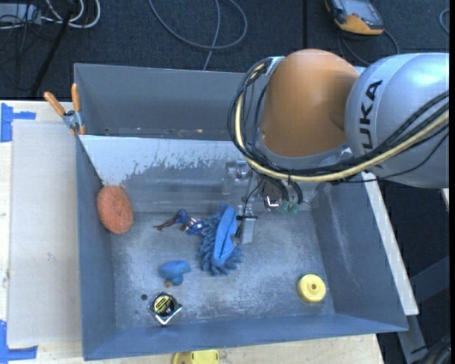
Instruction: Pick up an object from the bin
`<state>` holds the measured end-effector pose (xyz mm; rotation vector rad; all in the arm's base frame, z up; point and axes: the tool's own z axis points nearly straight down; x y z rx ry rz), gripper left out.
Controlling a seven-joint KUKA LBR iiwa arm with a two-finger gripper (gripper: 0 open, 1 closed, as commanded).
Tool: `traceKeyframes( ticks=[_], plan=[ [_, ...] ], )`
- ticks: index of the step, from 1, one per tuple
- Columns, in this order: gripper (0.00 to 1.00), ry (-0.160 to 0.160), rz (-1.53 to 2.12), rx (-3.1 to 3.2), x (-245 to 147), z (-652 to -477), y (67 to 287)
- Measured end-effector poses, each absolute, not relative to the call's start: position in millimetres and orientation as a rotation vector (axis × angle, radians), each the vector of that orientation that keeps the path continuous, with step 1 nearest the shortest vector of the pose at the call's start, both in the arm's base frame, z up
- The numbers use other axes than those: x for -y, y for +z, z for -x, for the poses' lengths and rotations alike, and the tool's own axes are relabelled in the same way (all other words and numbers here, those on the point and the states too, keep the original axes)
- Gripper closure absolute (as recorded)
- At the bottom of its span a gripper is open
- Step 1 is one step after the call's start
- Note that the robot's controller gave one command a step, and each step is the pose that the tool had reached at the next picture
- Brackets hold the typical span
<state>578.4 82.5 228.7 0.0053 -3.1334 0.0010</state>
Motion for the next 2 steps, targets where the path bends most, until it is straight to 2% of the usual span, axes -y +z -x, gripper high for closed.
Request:
traceKeyframes(
  ticks=[1,2],
  plan=[
    [0.00,0.000,-0.002,3.141,-82.1,-579.4,233.6],
    [0.00,-0.001,0.043,3.148,-90.0,-583.9,185.5]
  ],
)
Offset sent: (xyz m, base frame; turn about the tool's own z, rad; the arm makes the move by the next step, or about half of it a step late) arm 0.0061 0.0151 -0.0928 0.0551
